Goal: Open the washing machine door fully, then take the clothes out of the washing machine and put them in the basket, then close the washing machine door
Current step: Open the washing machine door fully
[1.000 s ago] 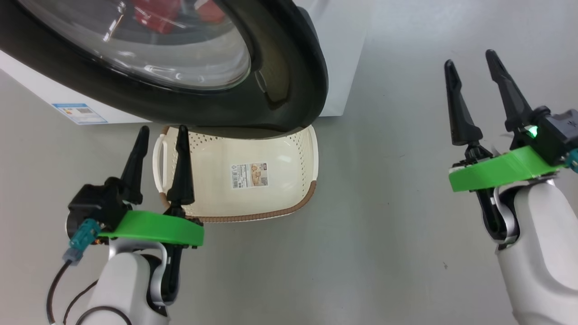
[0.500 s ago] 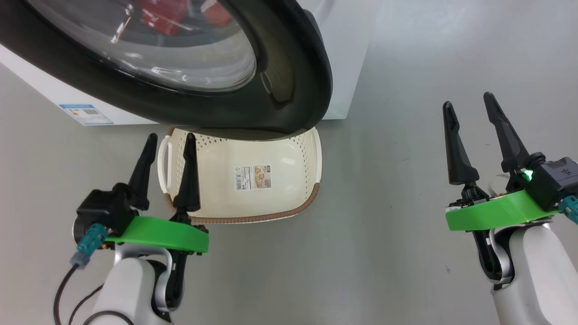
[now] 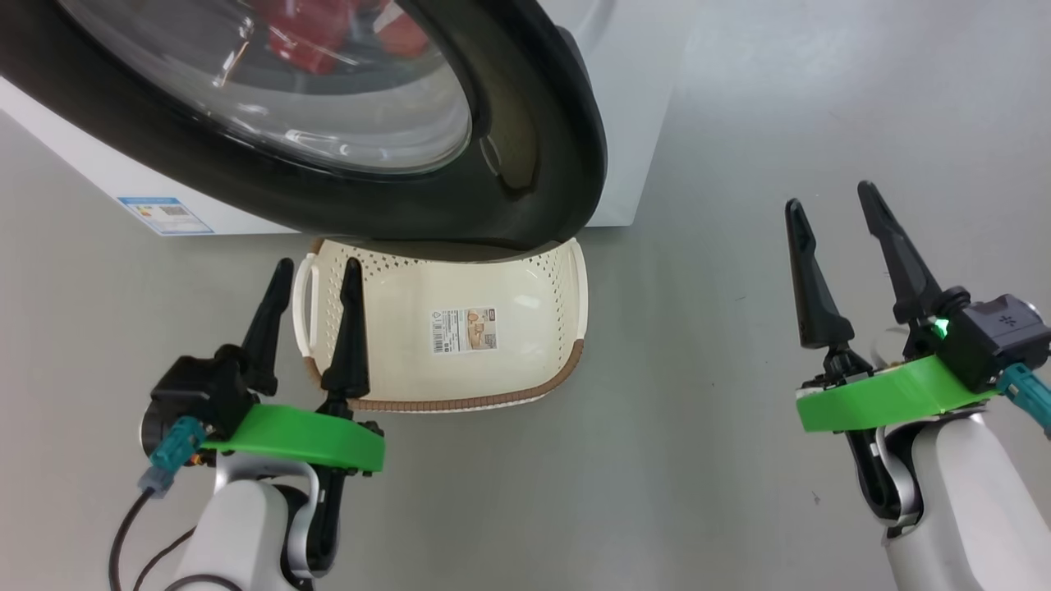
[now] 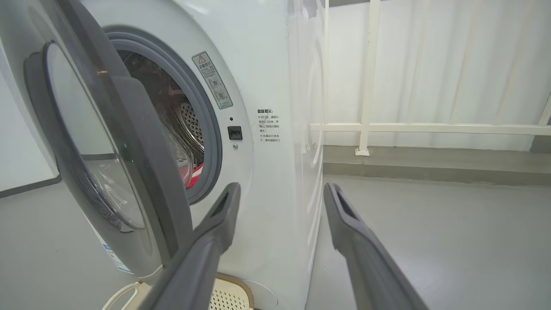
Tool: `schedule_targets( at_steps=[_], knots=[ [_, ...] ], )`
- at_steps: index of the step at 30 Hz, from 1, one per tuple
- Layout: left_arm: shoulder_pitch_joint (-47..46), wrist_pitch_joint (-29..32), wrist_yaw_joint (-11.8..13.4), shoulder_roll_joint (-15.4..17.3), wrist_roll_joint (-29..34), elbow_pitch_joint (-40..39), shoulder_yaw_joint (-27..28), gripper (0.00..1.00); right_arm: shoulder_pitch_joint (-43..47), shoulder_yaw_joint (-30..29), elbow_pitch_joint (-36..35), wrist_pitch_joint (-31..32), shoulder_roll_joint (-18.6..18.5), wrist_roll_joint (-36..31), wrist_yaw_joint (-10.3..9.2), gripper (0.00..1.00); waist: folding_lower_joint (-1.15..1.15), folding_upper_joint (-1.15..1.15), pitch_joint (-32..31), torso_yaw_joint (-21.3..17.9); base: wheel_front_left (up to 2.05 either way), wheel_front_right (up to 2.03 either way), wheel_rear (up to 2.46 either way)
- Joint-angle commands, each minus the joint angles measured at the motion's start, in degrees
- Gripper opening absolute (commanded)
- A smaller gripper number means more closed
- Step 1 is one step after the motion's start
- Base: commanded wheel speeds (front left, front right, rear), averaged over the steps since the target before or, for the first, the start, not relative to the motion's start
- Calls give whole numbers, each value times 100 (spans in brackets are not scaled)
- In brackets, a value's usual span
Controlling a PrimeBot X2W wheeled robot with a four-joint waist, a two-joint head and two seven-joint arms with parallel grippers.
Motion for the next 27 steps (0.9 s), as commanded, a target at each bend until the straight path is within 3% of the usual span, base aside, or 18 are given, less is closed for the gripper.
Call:
schedule_targets(
  at_steps=[1,5,6,7,9,17,18,21,26,27],
  knots=[
    [41,-44,17,145,-30,-111,150,100,114,128,-107,-36,34,31,26,100,0,0,-11,0,0,0,0],
    [50,-44,16,145,-22,-99,149,100,105,170,-82,-36,34,29,26,100,0,0,-33,0,0,0,0],
    [52,-44,18,145,-21,-100,148,100,104,187,-80,-36,34,28,26,93,0,0,-35,0,0,0,0],
    [53,-44,20,145,-21,-103,147,100,103,223,-69,-36,34,60,26,47,0,0,-32,1,0,0,0],
    [51,-44,24,145,-23,-109,142,100,93,296,-8,-36,34,240,26,0,0,0,-28,4,0,0,0],
    [27,-44,27,145,-39,-149,122,100,-297,543,156,-36,34,2611,26,0,0,0,11,42,0,0,0],
    [23,-44,30,145,-42,-168,113,100,-443,588,183,-36,34,3447,26,0,0,0,15,60,0,0,0],
    [22,-44,37,145,-47,-188,96,100,-689,682,202,-28,34,4602,26,0,0,0,29,94,0,0,0],
    [12,-44,39,145,-51,-237,83,100,-1125,668,149,362,25,5987,26,0,0,0,112,156,0,0,0],
    [12,-44,39,145,-51,-237,83,100,-1125,668,149,362,25,5987,26,0,0,0,112,156,0,0,0]
  ],
)
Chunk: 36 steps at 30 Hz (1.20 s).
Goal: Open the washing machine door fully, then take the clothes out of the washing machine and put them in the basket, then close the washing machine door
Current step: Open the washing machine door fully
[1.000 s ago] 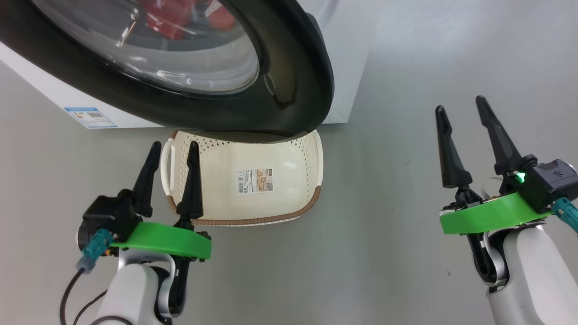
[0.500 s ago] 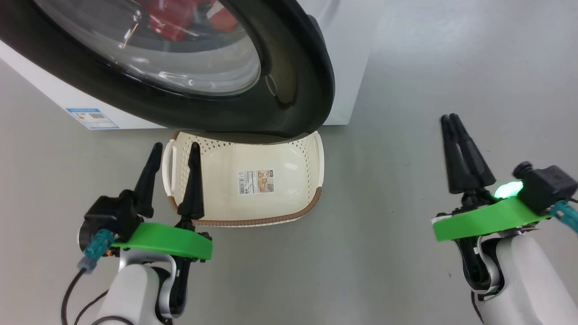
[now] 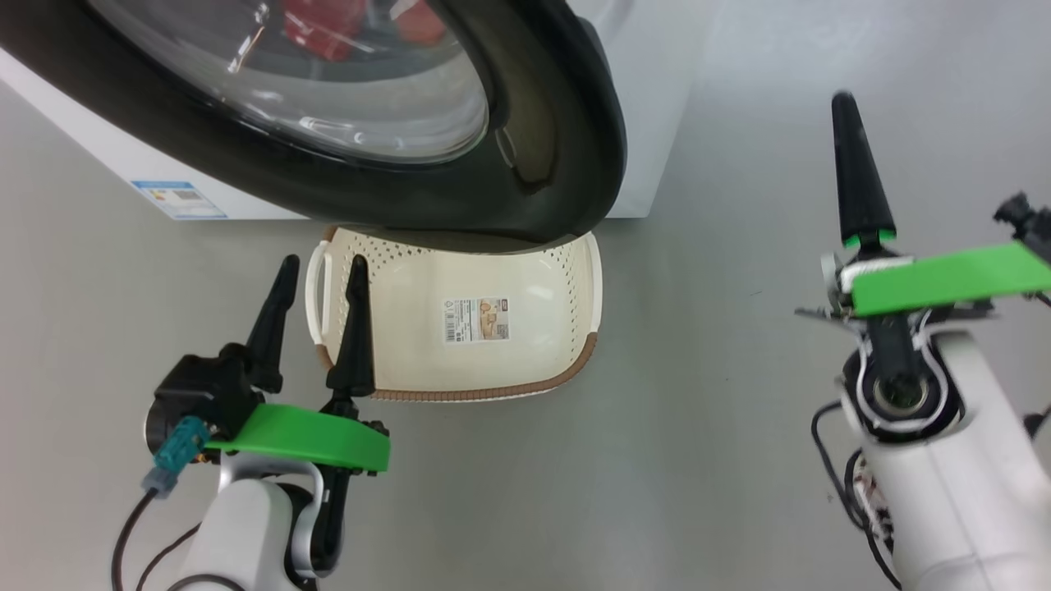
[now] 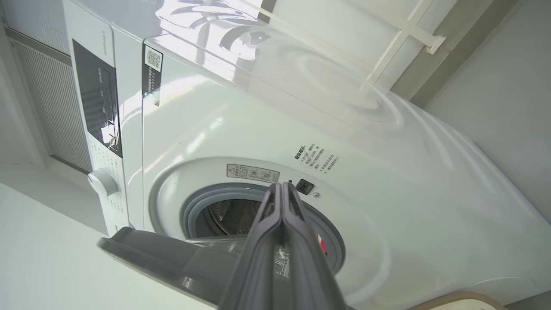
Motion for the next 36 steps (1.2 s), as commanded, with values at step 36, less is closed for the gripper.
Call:
schedule_targets(
  at_steps=[36],
  knots=[
    [-152,-44,86,146,-241,-208,18,100,-3050,1008,2350,4515,-492,3438,29,0,0,0,581,447,0,0,0]
  ],
)
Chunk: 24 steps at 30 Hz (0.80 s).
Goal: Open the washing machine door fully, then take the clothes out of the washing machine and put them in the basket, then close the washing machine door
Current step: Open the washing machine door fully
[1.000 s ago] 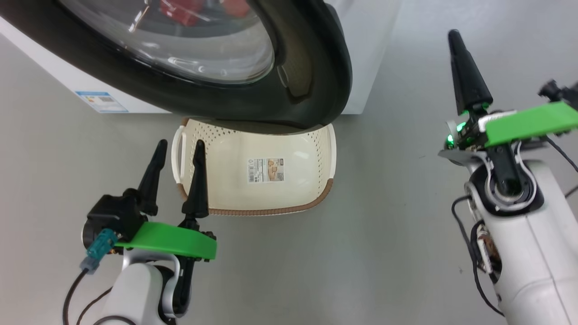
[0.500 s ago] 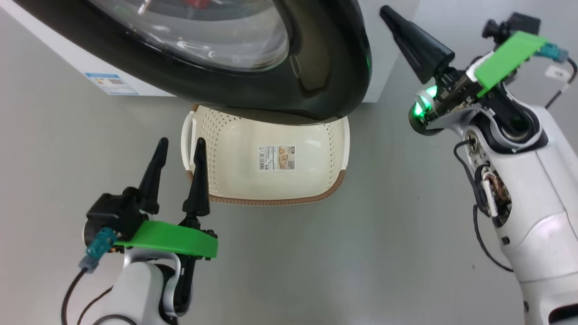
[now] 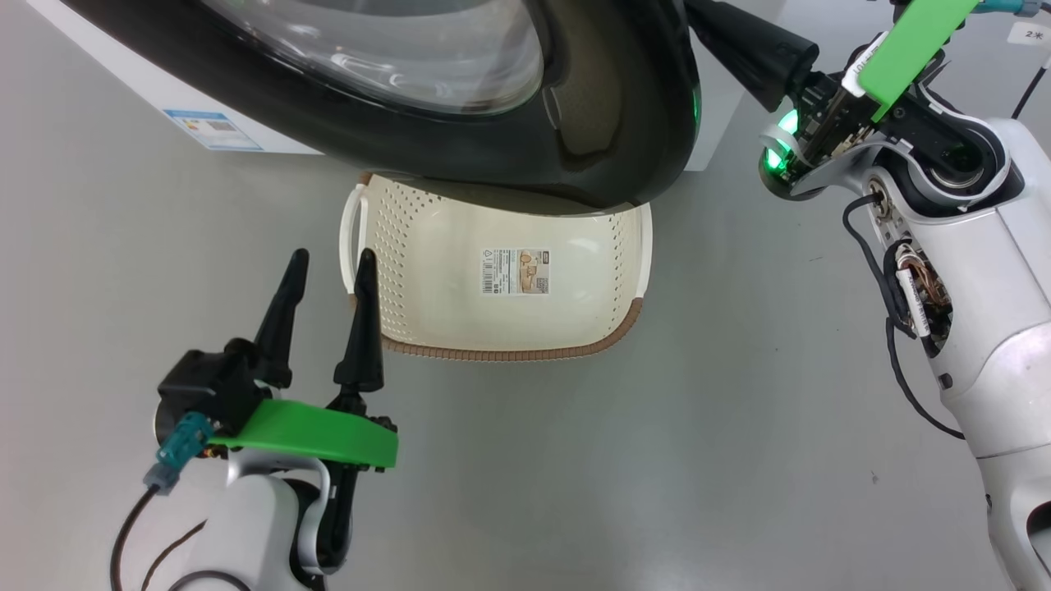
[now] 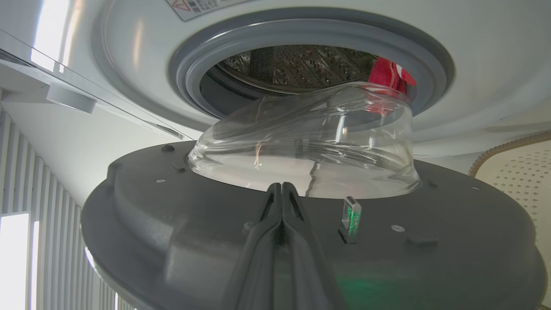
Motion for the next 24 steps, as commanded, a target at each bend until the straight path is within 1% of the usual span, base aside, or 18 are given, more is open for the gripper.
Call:
schedule_targets(
  at_steps=[1,14,24],
  knots=[
    [-110,-44,37,147,-37,-126,157,100,-105,78,-107,29,66,-7,29,0,0,0,17,0,0,0,0],
    [-176,-44,27,147,63,-83,152,100,6,258,-107,87,139,20,29,0,0,0,7,-7,0,0,0],
    [-44,-44,15,147,348,8,213,100,507,330,-249,170,220,92,29,0,0,0,-335,25,0,0,0]
  ],
)
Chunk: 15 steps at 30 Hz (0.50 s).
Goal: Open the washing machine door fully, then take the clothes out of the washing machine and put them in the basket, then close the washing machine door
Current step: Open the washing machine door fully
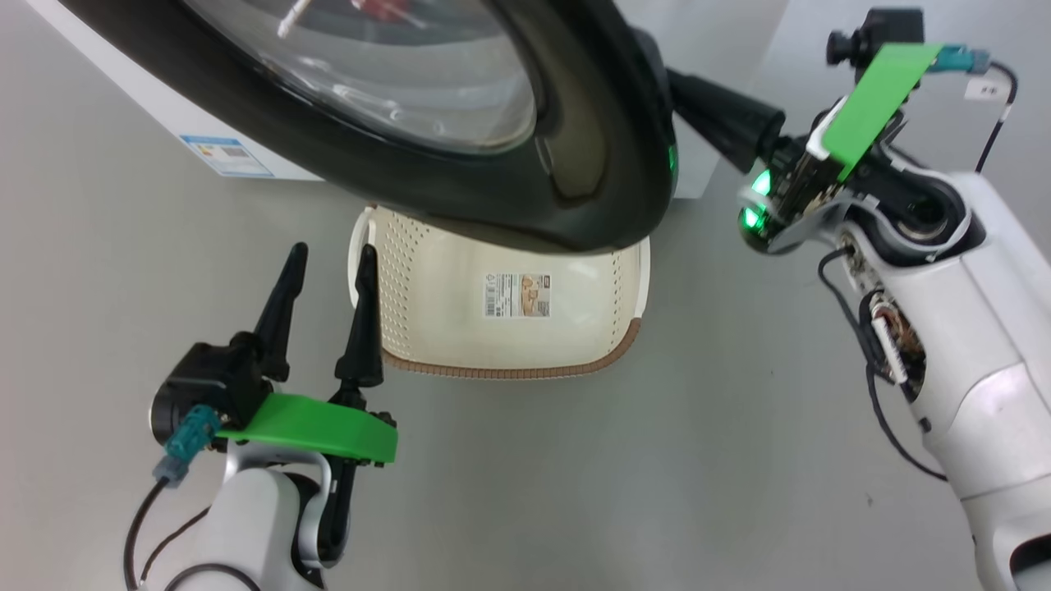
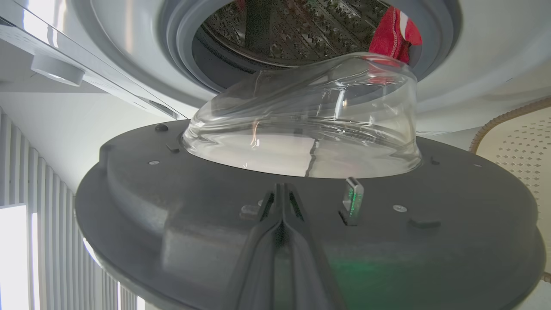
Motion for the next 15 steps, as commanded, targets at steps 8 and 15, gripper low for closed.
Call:
schedule_targets(
  at_steps=[8,15],
  knots=[
    [188,-44,31,148,133,-95,177,100,485,204,-247,59,210,-5,29,0,0,0,-348,119,0,0,0],
    [338,-44,47,148,66,-66,151,100,773,319,-254,113,211,-26,29,0,0,0,-620,312,0,0,0]
  ],
)
